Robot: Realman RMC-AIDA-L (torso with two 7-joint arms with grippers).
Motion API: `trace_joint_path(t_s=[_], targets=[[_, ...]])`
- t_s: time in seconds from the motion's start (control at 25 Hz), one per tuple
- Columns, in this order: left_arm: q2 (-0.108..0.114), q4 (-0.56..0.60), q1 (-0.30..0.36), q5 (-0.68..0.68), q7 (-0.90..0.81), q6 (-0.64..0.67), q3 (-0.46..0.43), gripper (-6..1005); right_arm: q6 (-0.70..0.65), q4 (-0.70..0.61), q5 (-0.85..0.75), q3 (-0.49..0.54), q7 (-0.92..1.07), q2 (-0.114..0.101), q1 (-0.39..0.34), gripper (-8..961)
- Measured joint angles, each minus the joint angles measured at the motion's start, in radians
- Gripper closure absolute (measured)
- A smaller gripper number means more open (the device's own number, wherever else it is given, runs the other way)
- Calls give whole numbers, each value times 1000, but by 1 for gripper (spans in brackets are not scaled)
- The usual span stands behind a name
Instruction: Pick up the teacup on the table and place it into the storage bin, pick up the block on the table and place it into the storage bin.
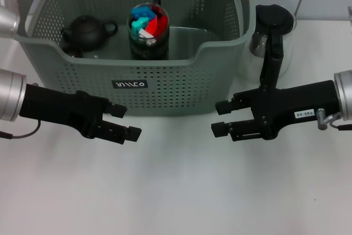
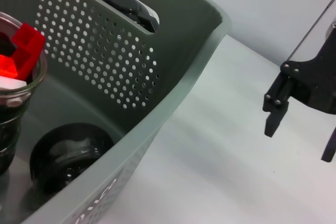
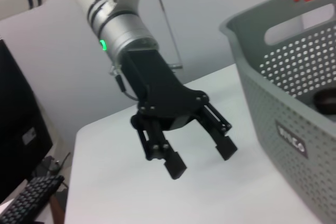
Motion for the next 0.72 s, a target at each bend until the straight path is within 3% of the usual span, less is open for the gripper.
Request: trace_joint_path(t_s=[0.24,0.72], targets=[[12,4,2,0,-1,6,-8,160,53,9,0,-35,-25,13,3,335],[34,3,-3,22,31,63,-57,160,53,36,-2,-97,-57,6,-5,334]])
